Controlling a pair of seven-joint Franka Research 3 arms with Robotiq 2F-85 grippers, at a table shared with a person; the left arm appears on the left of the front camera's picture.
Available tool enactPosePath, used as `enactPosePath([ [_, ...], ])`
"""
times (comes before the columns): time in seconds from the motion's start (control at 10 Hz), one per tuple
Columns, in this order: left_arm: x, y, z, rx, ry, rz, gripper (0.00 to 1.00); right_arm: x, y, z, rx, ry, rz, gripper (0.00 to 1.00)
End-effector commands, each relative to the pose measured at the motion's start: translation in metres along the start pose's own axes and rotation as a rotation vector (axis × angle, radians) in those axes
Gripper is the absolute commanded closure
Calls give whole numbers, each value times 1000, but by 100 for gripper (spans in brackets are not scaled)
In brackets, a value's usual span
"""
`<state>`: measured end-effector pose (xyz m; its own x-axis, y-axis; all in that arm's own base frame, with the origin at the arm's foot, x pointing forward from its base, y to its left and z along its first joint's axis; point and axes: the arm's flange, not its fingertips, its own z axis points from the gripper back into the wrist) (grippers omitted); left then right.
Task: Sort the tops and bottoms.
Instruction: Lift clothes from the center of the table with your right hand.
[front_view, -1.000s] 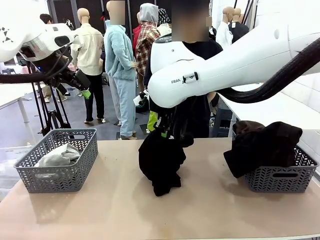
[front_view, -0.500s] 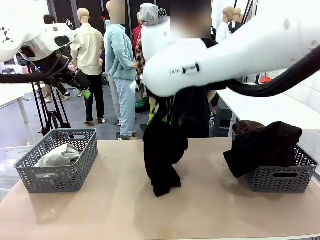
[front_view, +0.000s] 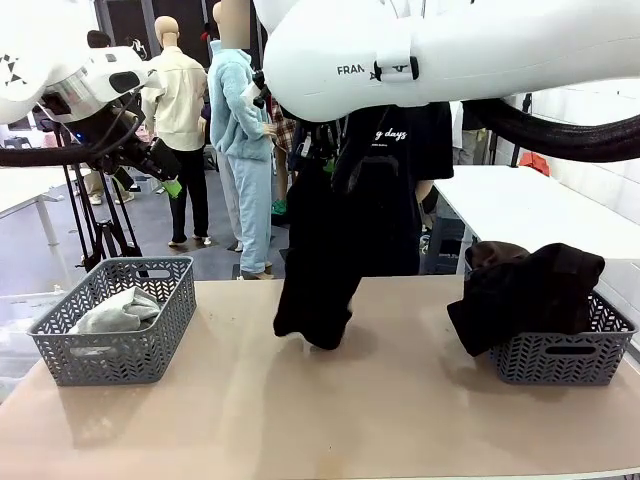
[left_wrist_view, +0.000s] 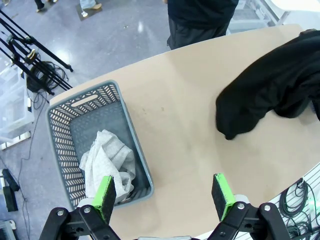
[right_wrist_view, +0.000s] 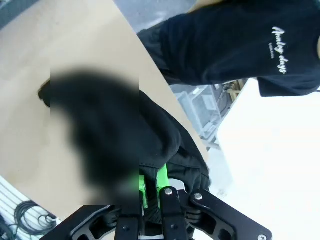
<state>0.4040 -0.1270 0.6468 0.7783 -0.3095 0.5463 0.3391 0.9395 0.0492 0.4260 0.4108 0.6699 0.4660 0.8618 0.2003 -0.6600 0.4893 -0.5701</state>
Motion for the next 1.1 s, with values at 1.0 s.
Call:
enactPosePath([
  [1.0,0,1,1,0,-1,1,0,-3,-14,39,-84,-58,-85,100],
])
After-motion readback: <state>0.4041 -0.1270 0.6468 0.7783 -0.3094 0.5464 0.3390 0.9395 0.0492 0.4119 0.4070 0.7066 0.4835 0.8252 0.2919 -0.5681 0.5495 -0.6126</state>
